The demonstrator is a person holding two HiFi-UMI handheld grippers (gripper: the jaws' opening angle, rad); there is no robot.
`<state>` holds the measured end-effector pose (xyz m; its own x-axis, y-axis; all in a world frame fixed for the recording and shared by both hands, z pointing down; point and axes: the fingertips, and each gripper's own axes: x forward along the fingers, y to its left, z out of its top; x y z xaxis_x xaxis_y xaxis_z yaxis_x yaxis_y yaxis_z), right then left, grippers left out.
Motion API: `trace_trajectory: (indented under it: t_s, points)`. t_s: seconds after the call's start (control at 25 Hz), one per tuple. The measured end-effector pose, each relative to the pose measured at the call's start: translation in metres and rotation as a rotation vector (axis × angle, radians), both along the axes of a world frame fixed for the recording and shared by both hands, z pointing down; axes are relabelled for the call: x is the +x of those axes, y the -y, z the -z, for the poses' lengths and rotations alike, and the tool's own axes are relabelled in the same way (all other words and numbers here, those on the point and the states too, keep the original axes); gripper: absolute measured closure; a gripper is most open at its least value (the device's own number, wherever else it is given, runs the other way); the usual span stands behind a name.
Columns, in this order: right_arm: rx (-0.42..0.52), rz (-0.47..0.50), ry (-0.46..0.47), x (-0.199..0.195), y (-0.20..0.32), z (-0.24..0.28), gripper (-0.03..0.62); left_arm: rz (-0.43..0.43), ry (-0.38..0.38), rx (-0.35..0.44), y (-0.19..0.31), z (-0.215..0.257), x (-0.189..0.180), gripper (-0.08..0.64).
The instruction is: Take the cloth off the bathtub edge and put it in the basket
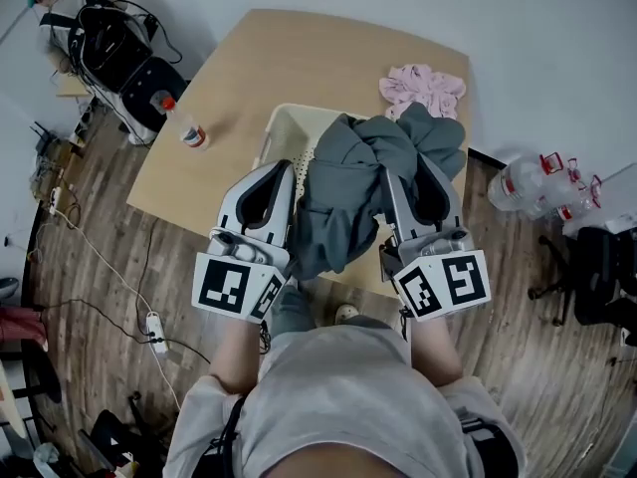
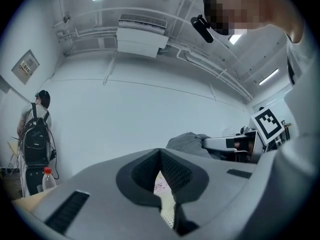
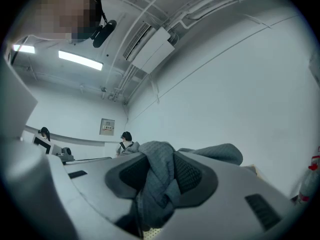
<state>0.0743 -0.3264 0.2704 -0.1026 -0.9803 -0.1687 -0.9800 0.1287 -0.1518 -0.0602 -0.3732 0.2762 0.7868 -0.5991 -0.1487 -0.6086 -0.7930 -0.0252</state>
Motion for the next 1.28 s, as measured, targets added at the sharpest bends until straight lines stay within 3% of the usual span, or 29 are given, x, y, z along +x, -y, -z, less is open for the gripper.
trace_trajectory:
  t_s: [0.76,1.28]
  points:
    - [0.011,-0.330,-0.011,-0.006,0.093,0.020,0.445,-0.324,0.010,-0.020,0.135,0.002,0.009,0.548]
    - [-0.023,-0.519,0.003,0.010,0.109,0.001,0.445,-0.494,-0.002,-0.028,0.168,-0.006,0.036,0.548]
